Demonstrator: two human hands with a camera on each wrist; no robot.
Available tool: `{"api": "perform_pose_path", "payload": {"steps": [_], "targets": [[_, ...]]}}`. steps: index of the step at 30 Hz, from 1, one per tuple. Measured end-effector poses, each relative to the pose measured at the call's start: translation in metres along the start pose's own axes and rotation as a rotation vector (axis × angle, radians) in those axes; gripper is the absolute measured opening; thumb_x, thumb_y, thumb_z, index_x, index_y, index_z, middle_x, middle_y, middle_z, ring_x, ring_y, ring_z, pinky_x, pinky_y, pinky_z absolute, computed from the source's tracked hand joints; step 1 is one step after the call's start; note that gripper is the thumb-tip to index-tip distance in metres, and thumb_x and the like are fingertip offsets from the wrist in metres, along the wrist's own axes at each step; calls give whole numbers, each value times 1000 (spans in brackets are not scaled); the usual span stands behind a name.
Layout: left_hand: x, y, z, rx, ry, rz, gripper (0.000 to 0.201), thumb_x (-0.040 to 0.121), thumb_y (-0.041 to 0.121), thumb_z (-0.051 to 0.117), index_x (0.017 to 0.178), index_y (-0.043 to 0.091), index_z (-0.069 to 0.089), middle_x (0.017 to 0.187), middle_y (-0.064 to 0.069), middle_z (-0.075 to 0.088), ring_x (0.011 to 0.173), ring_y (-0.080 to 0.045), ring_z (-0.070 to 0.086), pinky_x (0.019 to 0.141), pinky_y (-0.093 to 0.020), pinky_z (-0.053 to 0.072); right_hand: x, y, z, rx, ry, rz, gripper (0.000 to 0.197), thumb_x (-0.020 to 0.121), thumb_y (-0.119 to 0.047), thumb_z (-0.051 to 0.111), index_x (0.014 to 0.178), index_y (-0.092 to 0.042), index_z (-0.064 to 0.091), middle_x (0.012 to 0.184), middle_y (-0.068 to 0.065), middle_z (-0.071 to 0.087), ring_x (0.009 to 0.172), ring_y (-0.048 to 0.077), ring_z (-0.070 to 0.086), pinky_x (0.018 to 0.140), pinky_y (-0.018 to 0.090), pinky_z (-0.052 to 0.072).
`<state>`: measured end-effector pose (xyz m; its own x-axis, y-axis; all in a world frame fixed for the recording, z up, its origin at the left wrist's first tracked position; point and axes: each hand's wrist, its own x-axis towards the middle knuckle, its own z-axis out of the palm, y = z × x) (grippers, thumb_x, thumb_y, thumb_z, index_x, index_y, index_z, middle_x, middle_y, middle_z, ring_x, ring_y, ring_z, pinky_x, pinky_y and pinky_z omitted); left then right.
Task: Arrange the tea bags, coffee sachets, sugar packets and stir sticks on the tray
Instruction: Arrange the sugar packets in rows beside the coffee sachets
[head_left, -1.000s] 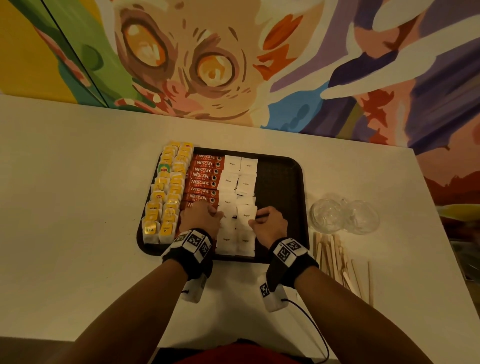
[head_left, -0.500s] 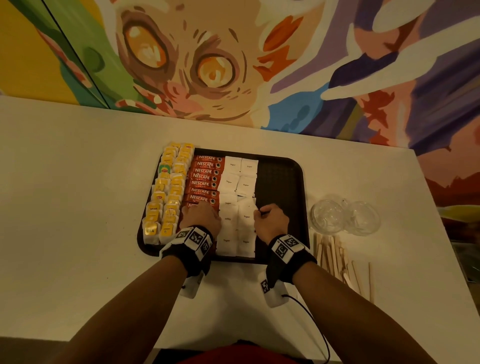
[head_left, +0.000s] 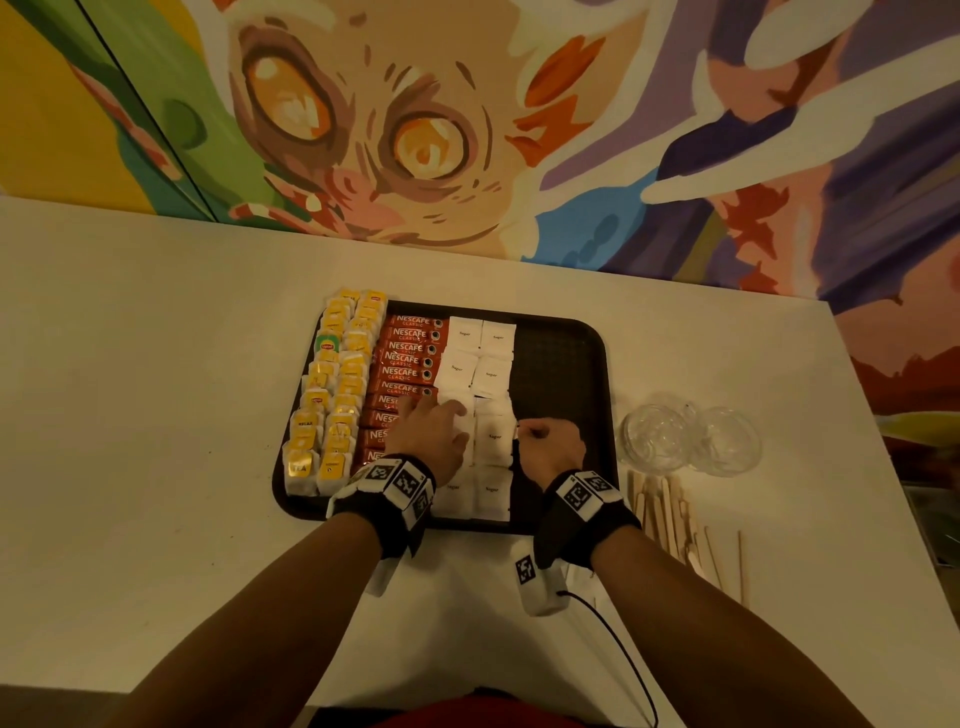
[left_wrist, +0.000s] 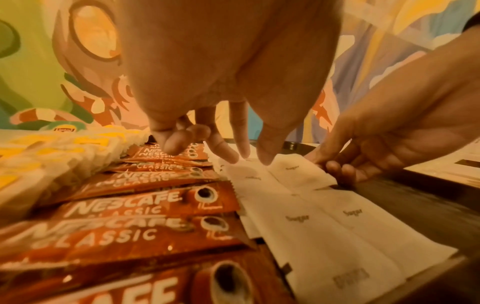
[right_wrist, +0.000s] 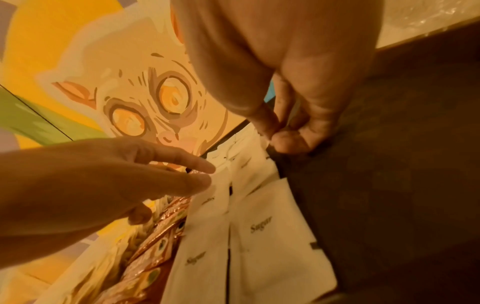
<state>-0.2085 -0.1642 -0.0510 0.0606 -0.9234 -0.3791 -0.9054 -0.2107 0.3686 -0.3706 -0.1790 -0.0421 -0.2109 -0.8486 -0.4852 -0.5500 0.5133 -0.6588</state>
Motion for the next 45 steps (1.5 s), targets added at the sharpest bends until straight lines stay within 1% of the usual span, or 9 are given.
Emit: {"api": "perform_pose_path", "payload": {"steps": [3, 5, 10, 14, 18, 31, 34, 37, 45], "targets": [[-2, 0, 3, 26, -2, 7, 40, 90, 36, 54, 129, 32, 47, 134, 0, 49, 130, -27, 34, 108, -43, 30, 0, 0, 0, 49, 39, 42, 24, 97, -9, 55, 116, -15, 70, 123, 7, 65, 103, 23, 63, 62, 18, 44], [-3, 0, 4, 34, -9, -3, 40, 91, 35, 54, 130, 31, 47, 138, -2, 45, 133, -29, 31, 109, -43, 30, -1, -3, 1, 58, 48, 63, 24, 97, -11, 55, 115, -15, 70, 123, 7, 64, 103, 24, 64, 57, 15, 43], [-2, -1, 4, 28, -7, 21, 40, 91, 39, 54, 130, 34, 47, 137, -1, 48, 132, -27, 33, 110, -43, 28, 3, -4, 6, 32, 21, 69, 19, 94, -18, 62, 109, -19, 72, 112, 6, 70, 83, 20, 67, 52, 19, 48], [-6, 5, 1, 78, -29, 52, 53, 92, 40, 54, 141, 33, 36, 142, -4, 40, 133, -31, 27, 106, -45, 34, 3, -3, 5, -11, -19, 63, 17, 93, -20, 64, 106, -17, 73, 102, 7, 73, 85, 22, 69, 73, 33, 60], [-8, 13, -1, 139, -87, 53, 60, 93, 45, 51, 146, 36, 25, 145, -9, 33, 136, -36, 20, 107, -50, 32, 2, -3, 4, -14, -28, 60, 16, 93, -21, 64, 102, -16, 75, 97, 8, 74, 88, 24, 70, 79, 38, 61], [-5, 18, 0, 146, -84, 68, 52, 93, 47, 49, 142, 35, 34, 144, -10, 35, 137, -38, 19, 109, -49, 31, 4, -3, 5, -14, -17, 45, 15, 93, -15, 62, 102, -14, 74, 104, 8, 72, 93, 23, 69, 82, 40, 60], [-5, 17, -3, 100, -44, 65, 49, 94, 45, 49, 140, 34, 36, 142, -8, 37, 134, -34, 22, 108, -47, 32, 4, -6, 5, -47, -4, 29, 19, 95, -21, 60, 107, -15, 73, 108, 7, 71, 98, 23, 67, 83, 29, 56], [-1, 14, -13, 12, 50, -8, 47, 95, 41, 49, 139, 30, 38, 143, -6, 36, 134, -32, 23, 110, -45, 28, 7, -14, 3, -60, 37, -7, 24, 95, -25, 60, 114, -13, 68, 116, 6, 68, 108, 22, 63, 79, 22, 41], [26, 3, -32, -144, 192, -254, 30, 95, 34, 53, 116, 15, 62, 121, -7, 59, 123, -31, 42, 102, -41, 37, 32, -42, 8, -98, -2, -63, 36, 87, -30, 72, 118, -13, 60, 113, 5, 67, 100, 17, 64, 75, 21, 46]]}}
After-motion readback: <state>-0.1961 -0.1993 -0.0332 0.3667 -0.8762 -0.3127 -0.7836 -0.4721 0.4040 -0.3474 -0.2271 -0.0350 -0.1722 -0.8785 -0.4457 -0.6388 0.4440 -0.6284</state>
